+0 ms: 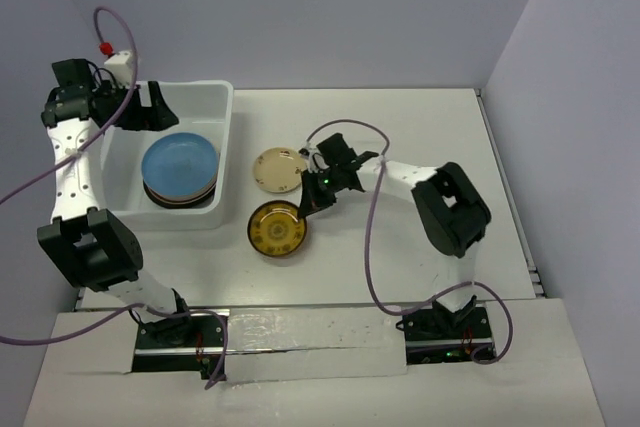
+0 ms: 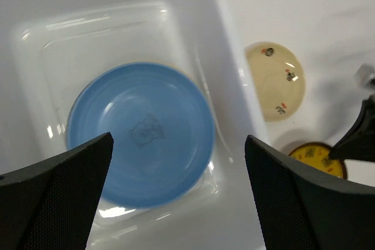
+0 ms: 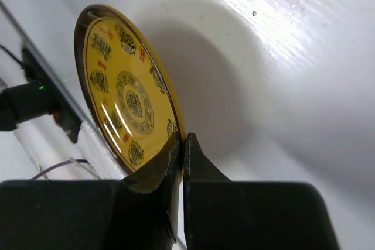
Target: Place the plates into the plastic bin on the countertop
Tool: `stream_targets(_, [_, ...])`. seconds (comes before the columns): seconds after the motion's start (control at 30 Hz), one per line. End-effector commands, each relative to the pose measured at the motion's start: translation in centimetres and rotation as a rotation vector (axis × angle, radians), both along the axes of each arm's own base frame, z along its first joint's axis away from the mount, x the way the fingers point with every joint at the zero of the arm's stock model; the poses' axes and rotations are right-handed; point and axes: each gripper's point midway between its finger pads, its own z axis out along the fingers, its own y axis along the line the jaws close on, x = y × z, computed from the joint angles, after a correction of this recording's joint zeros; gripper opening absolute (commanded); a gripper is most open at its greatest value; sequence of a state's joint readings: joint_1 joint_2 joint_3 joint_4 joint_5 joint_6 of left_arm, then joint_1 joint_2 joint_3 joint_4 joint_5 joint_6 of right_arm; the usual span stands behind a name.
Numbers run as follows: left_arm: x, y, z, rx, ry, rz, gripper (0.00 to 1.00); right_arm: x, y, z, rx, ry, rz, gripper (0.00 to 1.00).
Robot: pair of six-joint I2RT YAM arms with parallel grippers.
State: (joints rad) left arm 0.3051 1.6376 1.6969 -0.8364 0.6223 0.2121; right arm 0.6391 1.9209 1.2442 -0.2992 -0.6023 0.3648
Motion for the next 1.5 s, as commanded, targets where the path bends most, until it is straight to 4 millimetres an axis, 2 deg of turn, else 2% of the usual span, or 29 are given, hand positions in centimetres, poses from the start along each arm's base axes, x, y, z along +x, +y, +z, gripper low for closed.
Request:
stream_targets(0.0, [-3.4, -8.8, 3.0, 0.014, -0.110, -0.300, 0.99, 1.0, -0.2, 10.3, 0.186, -0.269, 0.054, 0.00])
stream_targets(0.1, [-5.6, -12.8, 1.9, -0.033, -0.072, -0.440, 0.99, 1.0, -0.2, 13.3, 0.218, -0.336, 0.060, 0.00])
stream_targets(0.17, [-7.6, -16.4, 1.2, -0.062, -0.043, -0.572, 0.95, 1.2, -0.2, 14.9, 0.226, -0.371, 0.057, 0.00])
stream_targets(0.2, [-8.4, -17.5, 0.9, -0.074, -0.030, -0.616, 0.92, 1.3, -0.2, 15.5, 0.228, -0.384, 0.057, 0.00])
stream_targets(0.37, [-10.7, -20.5, -0.1, -0.097, 0.013, -0.725, 0.82, 1.7, 0.1, 17.7, 0.252, -0.432, 0.058, 0.00])
stream_targets(0.5, [-11.7, -21.3, -1.0, -0.110, 0.062, -0.764, 0.76, 1.9, 0.2, 18.5, 0.260, -0.447, 0.057, 0.00])
stream_targets(0.57, [-12.2, -21.6, -1.8, -0.109, 0.091, -0.780, 0.72, 1.9, 0.2, 18.8, 0.265, -0.457, 0.058, 0.00])
stream_targets(0.73, [-12.9, -21.8, -3.2, -0.115, 0.140, -0.800, 0.71, 2.0, 0.3, 20.0, 0.281, -0.484, 0.057, 0.00])
stream_targets(0.83, [-12.4, -21.8, -3.4, -0.109, 0.145, -0.770, 0.71, 1.7, 0.4, 20.5, 0.298, -0.482, 0.065, 0.00])
stream_targets(0.93, [-12.0, -21.8, -3.4, -0.099, 0.140, -0.745, 0.63, 1.7, 0.5, 20.8, 0.306, -0.481, 0.065, 0.00])
stream_targets(1.0, [-11.8, -21.9, -3.6, -0.098, 0.152, -0.740, 0.53, 1.8, 0.6, 21.0, 0.309, -0.483, 0.064, 0.00])
stream_targets(1.03, [-11.7, -21.8, -3.7, -0.097, 0.158, -0.733, 0.38, 1.8, 0.6, 21.1, 0.309, -0.482, 0.060, 0.00])
stream_targets(1.07, [-11.6, -21.8, -3.8, -0.097, 0.162, -0.730, 0.32, 1.9, 0.6, 21.2, 0.310, -0.483, 0.058, 0.00])
stream_targets(1.13, [-11.5, -21.8, -4.1, -0.100, 0.177, -0.714, 0.09, 2.3, 0.8, 21.0, 0.303, -0.475, 0.044, 0.02])
stream_targets(1.17, [-11.5, -21.7, -4.1, -0.101, 0.179, -0.708, 0.01, 2.6, 0.8, 20.9, 0.296, -0.470, 0.034, 0.05])
stream_targets(1.23, [-11.5, -21.8, -4.2, -0.107, 0.177, -0.703, 0.00, 2.9, 1.1, 20.8, 0.294, -0.458, 0.026, 0.21])
stream_targets(1.3, [-11.3, -21.4, -3.6, -0.121, 0.159, -0.683, 0.00, 3.3, 1.5, 20.3, 0.294, -0.419, 0.008, 0.42])
stream_targets(1.33, [-10.9, -20.7, -3.1, -0.126, 0.144, -0.659, 0.00, 3.5, 1.6, 20.2, 0.295, -0.406, -0.001, 0.49])
stream_targets(1.4, [-9.9, -19.4, -2.1, -0.130, 0.106, -0.621, 0.00, 3.9, 1.6, 20.1, 0.295, -0.391, -0.024, 0.54])
stream_targets(1.43, [-8.7, -17.8, -1.1, -0.125, 0.072, -0.583, 0.00, 4.2, 1.7, 19.9, 0.295, -0.381, -0.039, 0.55])
stream_targets(1.47, [-7.2, -15.3, 0.0, -0.120, 0.045, -0.524, 0.00, 4.6, 1.7, 19.6, 0.300, -0.359, -0.058, 0.61])
